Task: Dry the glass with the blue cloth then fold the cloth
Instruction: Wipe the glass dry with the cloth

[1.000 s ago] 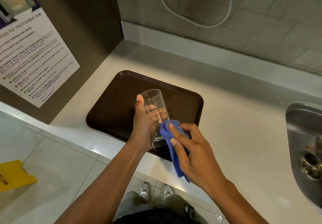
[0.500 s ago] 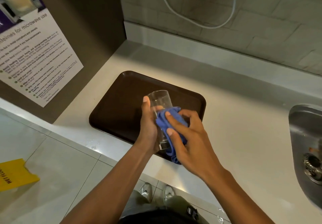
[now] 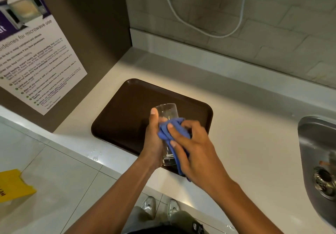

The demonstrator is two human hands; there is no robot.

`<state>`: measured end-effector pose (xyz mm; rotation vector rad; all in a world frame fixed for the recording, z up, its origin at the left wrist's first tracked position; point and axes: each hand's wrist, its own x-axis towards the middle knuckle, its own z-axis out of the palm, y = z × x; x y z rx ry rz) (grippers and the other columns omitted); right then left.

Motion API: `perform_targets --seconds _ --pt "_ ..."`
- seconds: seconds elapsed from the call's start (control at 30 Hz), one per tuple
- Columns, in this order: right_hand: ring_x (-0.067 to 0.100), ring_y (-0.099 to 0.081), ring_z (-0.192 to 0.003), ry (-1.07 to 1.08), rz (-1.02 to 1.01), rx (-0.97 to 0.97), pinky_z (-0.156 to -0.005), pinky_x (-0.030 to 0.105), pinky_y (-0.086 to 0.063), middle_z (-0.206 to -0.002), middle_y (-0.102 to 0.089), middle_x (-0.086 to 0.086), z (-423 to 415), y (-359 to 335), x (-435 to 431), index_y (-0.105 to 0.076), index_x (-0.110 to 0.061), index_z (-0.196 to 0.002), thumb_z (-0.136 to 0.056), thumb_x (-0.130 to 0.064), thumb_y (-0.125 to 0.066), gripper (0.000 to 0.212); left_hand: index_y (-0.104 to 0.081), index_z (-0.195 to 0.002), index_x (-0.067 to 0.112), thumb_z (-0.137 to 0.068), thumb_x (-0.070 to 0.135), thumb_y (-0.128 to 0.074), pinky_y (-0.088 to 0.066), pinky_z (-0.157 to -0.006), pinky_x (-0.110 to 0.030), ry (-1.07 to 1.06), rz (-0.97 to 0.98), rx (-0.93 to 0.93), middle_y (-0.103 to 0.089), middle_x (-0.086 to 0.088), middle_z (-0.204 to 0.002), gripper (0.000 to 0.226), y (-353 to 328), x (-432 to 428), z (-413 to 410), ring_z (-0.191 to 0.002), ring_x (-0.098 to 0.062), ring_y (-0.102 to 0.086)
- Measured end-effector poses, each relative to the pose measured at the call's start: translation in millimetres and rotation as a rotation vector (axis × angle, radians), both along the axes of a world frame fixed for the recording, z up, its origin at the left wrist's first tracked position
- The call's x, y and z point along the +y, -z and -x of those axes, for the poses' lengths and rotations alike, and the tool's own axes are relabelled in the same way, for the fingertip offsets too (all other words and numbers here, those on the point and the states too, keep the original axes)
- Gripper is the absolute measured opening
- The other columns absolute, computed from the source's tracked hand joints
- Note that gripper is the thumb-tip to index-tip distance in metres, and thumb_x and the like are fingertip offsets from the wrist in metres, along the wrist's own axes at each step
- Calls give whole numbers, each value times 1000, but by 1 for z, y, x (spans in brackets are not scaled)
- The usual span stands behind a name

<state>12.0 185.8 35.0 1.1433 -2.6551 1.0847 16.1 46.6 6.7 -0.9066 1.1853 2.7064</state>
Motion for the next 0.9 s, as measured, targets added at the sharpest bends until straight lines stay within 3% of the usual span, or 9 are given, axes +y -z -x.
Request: perform_targets --seconds 0.07,0.17,0.33,0.43,0.57,0.67,0.73,0.8,0.9 --pt "10 -50 -116 -26 16 -76 -94 26 -46 -126 -52 3 -4 6 7 -60 -21 -130 -99 -30 -55 33 -65 -120 14 -87 75 -46 -54 -80 -42 13 53 -63 -71 -8 -103 72 4 2 -9 -88 -24 -67" --pt "6 -55 -107 154 82 -224 -88 8 -42 -120 -52 -5 16 3 5 -59 -25 -132 -99 -41 -50 38 -65 -130 19 -89 78 -36 -55 -89 -46 81 26 -25 -70 -18 -124 78 9 10 -10 -105 -29 -71" --pt "-2 -51 -106 137 53 -164 -90 2 -39 -124 -42 -11 13 -12 5 -48 -30 -142 -97 -44 -45 47 -81 -101 22 -100 65 -12 -62 -70 -35 120 -54 124 -79 -11 -100 81 2 4 -14 -87 -23 -77" --pt "-10 -45 -106 143 47 -105 -91 -2 -36 -128 -40 -8 7 -16 3 -48 -26 -143 -97 -48 -42 52 -75 -102 22 -101 61 -9 -62 -63 -30 113 30 142 -81 -6 -91 76 1 4 -13 -79 -18 -78" --pt "-21 -41 -108 201 130 -170 -87 -6 -33 -122 -38 -18 7 -17 -4 -48 -18 -142 -94 -47 -46 55 -62 -127 23 -77 89 -38 -61 -83 -48 59 277 87 -75 -12 -114 86 10 -2 -4 -100 -28 -75" --pt "-21 -38 -111 247 142 -174 -86 -7 -31 -123 -36 -18 7 -14 -7 -47 -20 -142 -95 -40 -51 51 -62 -128 25 -74 88 -41 -62 -81 -42 -5 402 78 -75 -9 -112 85 13 -2 -2 -99 -27 -75" --pt "-5 -45 -114 244 130 -182 -88 -2 -34 -123 -39 -13 6 -14 -11 -49 -20 -141 -97 -32 -56 46 -66 -127 27 -83 82 -37 -57 -92 -45 16 350 106 -75 -8 -117 77 10 3 -3 -109 -28 -72" --pt "17 -50 -112 198 40 -58 -89 19 -42 -122 -49 1 5 -16 -14 -54 -19 -136 -98 -26 -56 39 -69 -123 27 -88 77 -35 -52 -100 -47 39 306 134 -73 -10 -121 70 7 10 -2 -114 -28 -69" --pt "32 -49 -108 150 -60 48 -85 44 -46 -121 -52 15 2 -14 -14 -57 -18 -133 -96 -22 -55 37 -74 -110 21 -88 70 -37 -56 -93 -42 14 269 112 -76 -11 -109 65 6 12 2 -102 -26 -73"
